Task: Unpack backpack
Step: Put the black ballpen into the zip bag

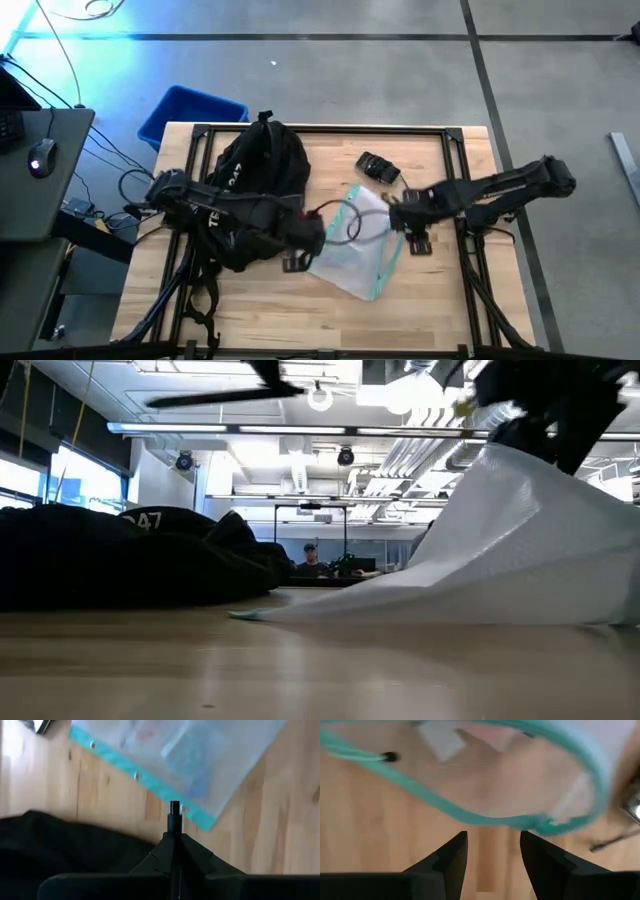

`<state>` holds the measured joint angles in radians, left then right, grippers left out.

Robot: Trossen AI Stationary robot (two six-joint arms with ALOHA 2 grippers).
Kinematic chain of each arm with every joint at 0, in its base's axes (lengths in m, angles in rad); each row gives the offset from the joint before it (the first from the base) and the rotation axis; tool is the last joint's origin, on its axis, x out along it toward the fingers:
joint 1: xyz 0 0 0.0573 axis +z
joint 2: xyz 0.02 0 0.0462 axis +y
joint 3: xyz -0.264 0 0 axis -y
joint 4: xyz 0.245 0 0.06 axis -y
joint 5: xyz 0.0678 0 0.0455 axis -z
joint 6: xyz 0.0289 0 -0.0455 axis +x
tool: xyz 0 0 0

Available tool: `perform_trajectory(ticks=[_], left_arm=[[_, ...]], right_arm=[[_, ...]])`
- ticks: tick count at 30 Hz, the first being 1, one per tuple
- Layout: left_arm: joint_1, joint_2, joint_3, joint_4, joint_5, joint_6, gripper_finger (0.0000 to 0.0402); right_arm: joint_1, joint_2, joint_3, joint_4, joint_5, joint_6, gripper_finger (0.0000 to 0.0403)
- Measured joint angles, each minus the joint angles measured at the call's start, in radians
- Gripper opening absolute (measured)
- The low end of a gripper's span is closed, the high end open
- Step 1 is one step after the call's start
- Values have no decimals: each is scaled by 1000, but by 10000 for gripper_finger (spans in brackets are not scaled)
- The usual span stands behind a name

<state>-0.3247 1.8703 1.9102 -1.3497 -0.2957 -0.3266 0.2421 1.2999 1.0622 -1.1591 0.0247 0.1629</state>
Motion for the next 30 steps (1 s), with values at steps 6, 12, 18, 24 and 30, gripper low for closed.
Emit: perform_trajectory(ticks=[6,12,18,24,30], left_arm=[[-107,-17,0,-97,-95,-88,0],[-173,-33,0,-104,-154,-138,0],[-223,-33,0,-105,-158,-163,0],[-267,-33,0,-105,-151,-206,0],[-293,-33,0,-106,-132,-258,0]], right_arm=[[281,2,139,-31,165,134,165],[419,22,163,182,123,31,165],[449,197,153,192,81,-194,165],[448,410,152,191,322,-319,166],[439,555,152,110,340,-289,166]])
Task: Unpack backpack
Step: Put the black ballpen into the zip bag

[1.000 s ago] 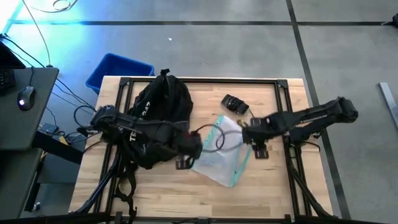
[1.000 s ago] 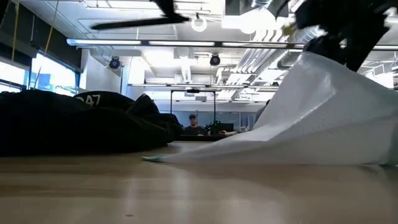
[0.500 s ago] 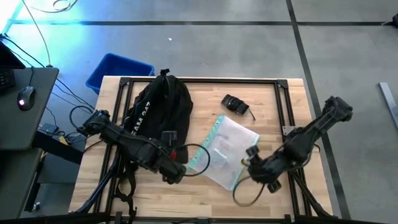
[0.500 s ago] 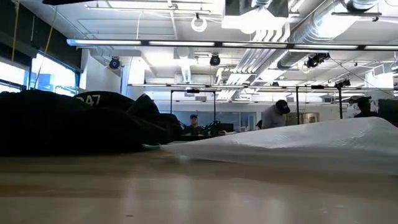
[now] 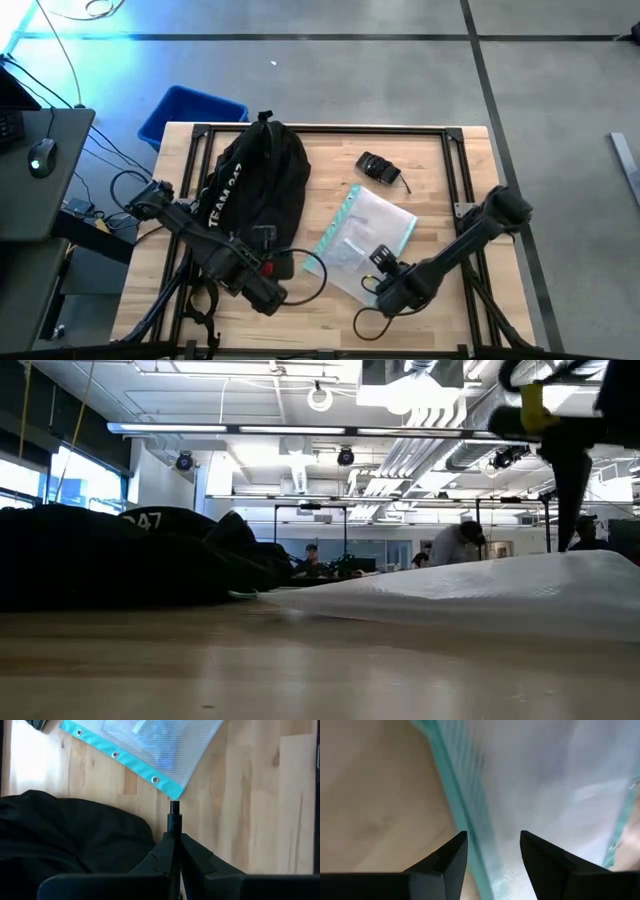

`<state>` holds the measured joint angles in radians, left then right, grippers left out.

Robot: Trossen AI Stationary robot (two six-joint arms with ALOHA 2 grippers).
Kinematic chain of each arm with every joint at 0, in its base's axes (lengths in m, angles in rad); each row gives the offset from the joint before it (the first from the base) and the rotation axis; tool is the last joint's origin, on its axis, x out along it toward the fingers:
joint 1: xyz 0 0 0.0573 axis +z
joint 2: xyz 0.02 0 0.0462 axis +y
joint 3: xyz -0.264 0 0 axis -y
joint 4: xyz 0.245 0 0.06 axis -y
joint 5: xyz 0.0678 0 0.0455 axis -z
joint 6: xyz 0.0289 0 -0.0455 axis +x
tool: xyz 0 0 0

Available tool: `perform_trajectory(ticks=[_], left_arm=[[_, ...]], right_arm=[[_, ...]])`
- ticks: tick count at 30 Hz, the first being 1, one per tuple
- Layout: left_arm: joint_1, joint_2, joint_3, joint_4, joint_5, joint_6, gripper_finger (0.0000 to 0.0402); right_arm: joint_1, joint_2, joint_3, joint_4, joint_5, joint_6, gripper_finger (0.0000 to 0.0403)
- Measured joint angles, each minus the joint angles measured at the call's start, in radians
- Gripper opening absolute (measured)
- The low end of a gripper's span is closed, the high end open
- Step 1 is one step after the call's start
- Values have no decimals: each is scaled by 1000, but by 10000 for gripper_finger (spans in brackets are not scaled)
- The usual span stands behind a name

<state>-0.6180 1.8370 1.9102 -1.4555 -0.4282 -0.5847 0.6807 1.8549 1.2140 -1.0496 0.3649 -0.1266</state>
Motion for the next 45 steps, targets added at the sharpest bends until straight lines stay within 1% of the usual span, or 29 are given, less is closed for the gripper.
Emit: perform_trajectory(ticks=[3,5,6,9,14,17,23,25,27,29,31,33,34,37,41,45], left_arm=[[-6,0,0,0,0,-13,0],[-6,0,0,1,0,-17,0],[-6,0,0,0,0,-17,0],[-6,0,1,1,-1,-17,0],[-5,0,1,2,-16,-23,0],[-5,0,1,2,-19,-31,0],[-5,0,1,2,-18,-51,0],[-5,0,1,2,-18,-52,0],[-2,0,1,1,-18,-51,0],[2,0,1,-2,-20,-56,0],[3,0,1,-17,-34,-67,0],[3,0,1,-40,-51,-83,0],[3,0,1,-55,-58,-93,0],[-5,-2,1,-114,-84,-124,0],[-26,-27,1,-108,-139,-130,0],[-42,-49,1,-104,-185,-115,0]], right_arm=[[0,7,0,-42,-1,41,166],[0,-18,0,-64,-9,85,166],[0,-36,-1,-65,-29,104,166],[0,-95,-41,-2,-82,128,166],[-2,-181,-180,138,-86,148,166],[-12,-200,-244,206,-83,127,166],[-34,-200,-256,309,-16,83,165],[-44,-200,-249,347,-10,54,165],[-60,-200,-223,377,-36,39,158],[-83,-200,-177,380,-89,44,134],[-121,-200,-124,382,-147,74,89],[-166,-200,-70,383,-208,113,34],[-193,-200,-45,383,-237,136,17],[-288,-184,31,377,-306,252,9],[-421,-124,134,347,-383,397,2],[-538,-37,249,339,-451,557,1]])
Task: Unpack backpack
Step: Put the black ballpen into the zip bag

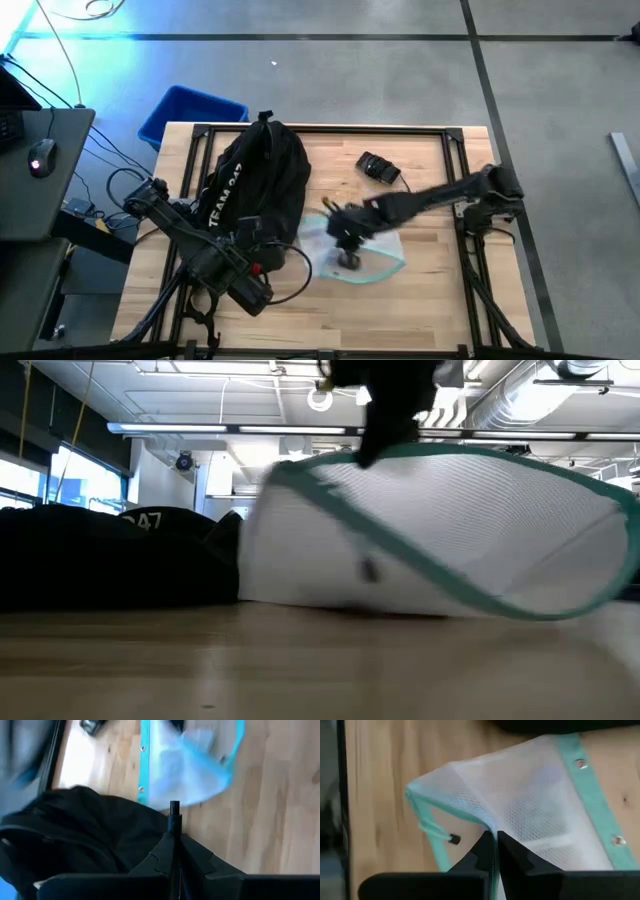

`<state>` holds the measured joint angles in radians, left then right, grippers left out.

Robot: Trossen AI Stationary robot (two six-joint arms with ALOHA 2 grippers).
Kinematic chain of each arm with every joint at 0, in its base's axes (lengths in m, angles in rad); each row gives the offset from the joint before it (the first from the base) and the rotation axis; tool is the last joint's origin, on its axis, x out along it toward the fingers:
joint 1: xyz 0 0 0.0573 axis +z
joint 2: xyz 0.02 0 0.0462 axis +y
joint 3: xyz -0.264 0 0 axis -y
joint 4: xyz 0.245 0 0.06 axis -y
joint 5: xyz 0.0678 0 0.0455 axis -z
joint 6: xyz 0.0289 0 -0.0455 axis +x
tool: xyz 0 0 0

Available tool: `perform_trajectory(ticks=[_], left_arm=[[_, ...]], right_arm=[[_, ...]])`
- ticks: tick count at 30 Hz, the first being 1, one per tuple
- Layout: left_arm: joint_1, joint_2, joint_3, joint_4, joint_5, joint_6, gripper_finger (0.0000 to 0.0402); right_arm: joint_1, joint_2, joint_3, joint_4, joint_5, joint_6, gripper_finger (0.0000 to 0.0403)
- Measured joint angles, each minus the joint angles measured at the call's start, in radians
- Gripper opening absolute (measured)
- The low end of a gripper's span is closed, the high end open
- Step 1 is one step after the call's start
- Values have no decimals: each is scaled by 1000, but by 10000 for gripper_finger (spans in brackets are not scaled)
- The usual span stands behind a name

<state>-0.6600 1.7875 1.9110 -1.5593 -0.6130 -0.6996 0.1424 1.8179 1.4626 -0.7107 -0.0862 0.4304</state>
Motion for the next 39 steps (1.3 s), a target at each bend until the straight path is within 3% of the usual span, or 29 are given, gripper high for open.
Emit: perform_trajectory(ticks=[6,13,17,24,32,36,39], left_arm=[[-10,-1,0,180,-26,125,0],[39,49,0,379,-33,362,0],[91,101,0,435,-27,507,0],[189,207,0,681,103,820,0],[249,300,-1,809,138,1014,0],[262,339,-1,886,203,1115,0],[264,374,-1,929,184,1190,0]], right_arm=[[-113,102,132,-5,-53,54,1],[-169,106,205,-51,-136,26,0],[-182,104,260,-143,-135,-29,0],[-212,103,313,-220,-182,-126,0],[-248,103,325,-423,-129,-291,0],[-266,103,325,-427,-194,-389,0],[-288,103,325,-432,-283,-448,0]])
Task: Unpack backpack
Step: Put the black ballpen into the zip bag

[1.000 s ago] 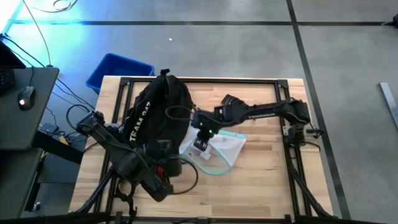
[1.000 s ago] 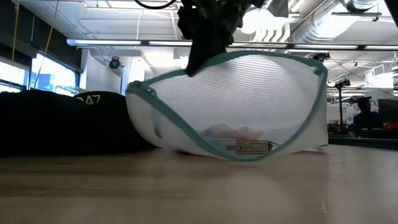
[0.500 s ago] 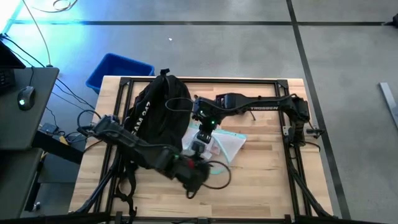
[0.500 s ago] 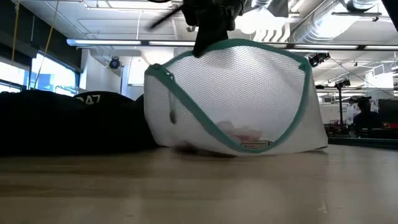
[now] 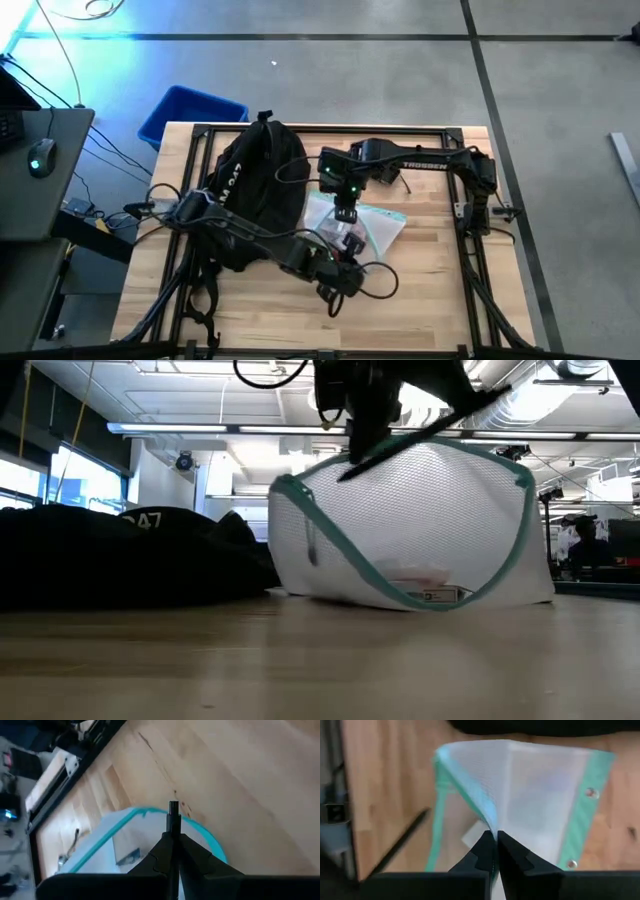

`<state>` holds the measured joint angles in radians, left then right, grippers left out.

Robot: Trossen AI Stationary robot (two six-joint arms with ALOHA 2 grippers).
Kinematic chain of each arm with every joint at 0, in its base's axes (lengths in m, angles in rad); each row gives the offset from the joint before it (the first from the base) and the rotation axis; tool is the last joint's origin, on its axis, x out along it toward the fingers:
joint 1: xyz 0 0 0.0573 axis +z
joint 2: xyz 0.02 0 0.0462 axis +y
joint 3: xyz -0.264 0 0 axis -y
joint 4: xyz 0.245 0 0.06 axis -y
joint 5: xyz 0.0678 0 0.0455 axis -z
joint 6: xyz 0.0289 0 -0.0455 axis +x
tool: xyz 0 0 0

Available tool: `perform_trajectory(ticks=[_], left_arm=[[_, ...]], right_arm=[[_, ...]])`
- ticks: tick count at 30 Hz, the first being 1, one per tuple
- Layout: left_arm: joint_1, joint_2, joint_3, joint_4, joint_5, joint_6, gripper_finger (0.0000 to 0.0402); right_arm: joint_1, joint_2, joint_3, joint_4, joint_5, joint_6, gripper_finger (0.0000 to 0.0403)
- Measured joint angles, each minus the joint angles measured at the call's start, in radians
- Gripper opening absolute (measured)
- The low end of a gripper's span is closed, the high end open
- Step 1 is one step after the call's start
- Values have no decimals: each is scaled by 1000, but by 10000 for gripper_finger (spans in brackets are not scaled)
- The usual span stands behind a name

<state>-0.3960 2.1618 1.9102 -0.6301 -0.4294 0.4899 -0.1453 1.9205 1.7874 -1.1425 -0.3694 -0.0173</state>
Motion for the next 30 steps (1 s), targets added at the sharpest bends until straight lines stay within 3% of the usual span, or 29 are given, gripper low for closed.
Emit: perform_trajectory(ticks=[10,16,25,30], left_arm=[[34,101,0,113,-183,70,0],[56,120,0,49,-182,-14,0],[119,151,1,145,-187,-82,0],[167,153,1,173,-99,-136,15]], right_arm=[[-46,0,-1,-15,-334,-106,0],[-44,0,-1,-112,-356,-196,0],[-43,0,-1,-123,-410,-227,0],[-38,0,-1,-116,-414,-227,0]])
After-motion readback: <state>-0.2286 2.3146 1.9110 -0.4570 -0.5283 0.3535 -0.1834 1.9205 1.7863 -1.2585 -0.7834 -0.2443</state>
